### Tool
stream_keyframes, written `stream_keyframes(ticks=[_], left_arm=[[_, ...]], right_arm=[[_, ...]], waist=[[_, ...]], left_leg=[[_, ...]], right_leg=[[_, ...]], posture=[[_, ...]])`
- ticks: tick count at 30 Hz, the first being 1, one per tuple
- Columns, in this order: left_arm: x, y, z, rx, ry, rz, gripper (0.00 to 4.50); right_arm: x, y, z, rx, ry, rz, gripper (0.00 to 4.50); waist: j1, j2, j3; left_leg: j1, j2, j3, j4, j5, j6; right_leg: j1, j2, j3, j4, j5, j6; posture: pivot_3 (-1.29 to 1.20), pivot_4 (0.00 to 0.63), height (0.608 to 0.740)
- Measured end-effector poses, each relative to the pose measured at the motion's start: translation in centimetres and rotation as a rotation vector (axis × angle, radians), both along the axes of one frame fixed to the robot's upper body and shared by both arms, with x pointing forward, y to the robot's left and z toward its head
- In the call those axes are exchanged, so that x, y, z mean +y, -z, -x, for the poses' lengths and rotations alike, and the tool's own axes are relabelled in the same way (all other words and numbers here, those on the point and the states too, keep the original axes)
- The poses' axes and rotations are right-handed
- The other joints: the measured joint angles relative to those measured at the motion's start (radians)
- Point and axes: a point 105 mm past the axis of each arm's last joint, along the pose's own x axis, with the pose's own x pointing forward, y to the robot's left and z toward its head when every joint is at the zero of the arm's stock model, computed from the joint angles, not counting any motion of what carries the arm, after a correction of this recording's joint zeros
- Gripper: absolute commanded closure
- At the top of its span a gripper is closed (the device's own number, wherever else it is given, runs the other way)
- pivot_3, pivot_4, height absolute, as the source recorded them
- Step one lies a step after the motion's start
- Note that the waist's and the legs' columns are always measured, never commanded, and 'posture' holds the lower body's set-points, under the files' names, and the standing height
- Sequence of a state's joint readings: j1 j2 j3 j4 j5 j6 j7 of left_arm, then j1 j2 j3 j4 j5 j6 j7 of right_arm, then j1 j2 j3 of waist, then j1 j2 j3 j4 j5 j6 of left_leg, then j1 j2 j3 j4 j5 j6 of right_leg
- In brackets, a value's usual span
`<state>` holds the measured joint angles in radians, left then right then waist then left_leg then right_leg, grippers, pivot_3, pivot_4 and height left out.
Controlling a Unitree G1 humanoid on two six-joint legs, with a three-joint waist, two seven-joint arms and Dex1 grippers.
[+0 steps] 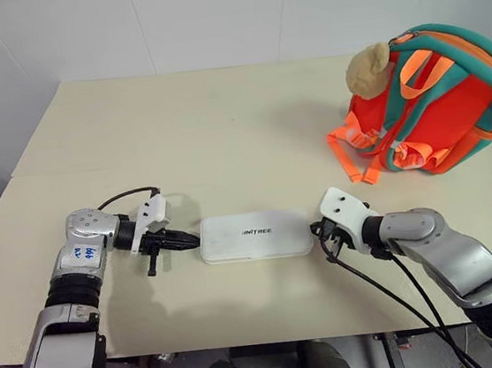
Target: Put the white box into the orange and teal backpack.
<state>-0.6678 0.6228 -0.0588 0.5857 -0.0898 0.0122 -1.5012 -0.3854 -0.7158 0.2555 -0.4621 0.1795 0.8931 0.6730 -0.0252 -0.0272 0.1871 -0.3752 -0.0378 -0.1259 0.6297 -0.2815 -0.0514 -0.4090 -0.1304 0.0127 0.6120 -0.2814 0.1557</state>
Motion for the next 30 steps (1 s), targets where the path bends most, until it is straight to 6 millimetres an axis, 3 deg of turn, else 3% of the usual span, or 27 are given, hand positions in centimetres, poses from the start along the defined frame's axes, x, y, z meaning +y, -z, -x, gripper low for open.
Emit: stream_keyframes(ticks=[30], left_arm=[[0.2,0.9,0.1,0.032,-0.033,0.017,4.5]], right_arm=[[-1.4,0.2,0.4,0.008,-0.081,0.043,4.38]], waist=[[0.005,0.0,0.0]], left_leg=[[0.0,0.0,0.0,0.001,0.0,0.0]], right_leg=[[0.0,0.0,0.0,-0.002,0.0,0.0]], posture=[[0.0,0.15,0.74]])
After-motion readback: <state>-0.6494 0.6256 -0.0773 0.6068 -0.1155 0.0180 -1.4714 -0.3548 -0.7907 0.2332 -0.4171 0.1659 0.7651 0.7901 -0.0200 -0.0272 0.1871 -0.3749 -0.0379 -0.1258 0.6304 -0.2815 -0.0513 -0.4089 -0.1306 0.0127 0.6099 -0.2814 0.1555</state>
